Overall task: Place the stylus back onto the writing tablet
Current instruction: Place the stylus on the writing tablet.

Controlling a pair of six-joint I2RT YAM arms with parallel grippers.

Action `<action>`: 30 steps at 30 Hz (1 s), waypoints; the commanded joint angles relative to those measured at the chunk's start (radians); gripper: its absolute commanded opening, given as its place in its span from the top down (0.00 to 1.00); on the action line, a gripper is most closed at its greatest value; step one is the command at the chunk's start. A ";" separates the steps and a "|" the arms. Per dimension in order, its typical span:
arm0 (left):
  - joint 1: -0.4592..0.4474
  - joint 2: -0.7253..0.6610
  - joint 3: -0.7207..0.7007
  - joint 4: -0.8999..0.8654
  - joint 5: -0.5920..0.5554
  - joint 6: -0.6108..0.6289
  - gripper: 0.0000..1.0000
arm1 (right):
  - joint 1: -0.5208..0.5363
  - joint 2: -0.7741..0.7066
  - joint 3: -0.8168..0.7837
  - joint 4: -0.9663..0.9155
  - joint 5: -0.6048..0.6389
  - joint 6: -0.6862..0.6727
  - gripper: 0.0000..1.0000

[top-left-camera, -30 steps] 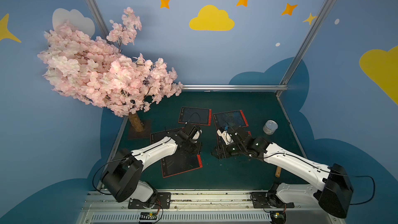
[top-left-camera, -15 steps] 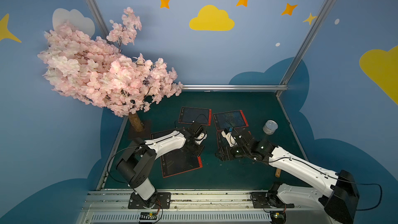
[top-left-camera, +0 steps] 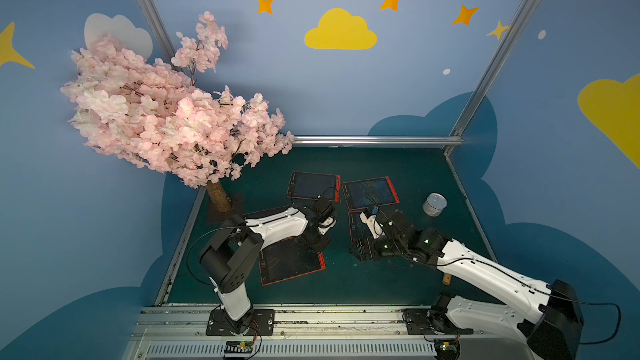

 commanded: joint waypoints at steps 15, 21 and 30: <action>-0.010 0.069 0.037 -0.040 -0.041 0.012 0.97 | -0.006 -0.015 -0.008 0.001 0.026 -0.018 0.14; -0.020 0.093 0.058 -0.070 -0.055 0.008 0.97 | -0.006 -0.016 -0.009 -0.002 0.030 -0.012 0.14; -0.033 0.129 0.082 -0.140 -0.063 -0.028 0.97 | -0.006 -0.028 -0.009 -0.016 0.033 -0.002 0.14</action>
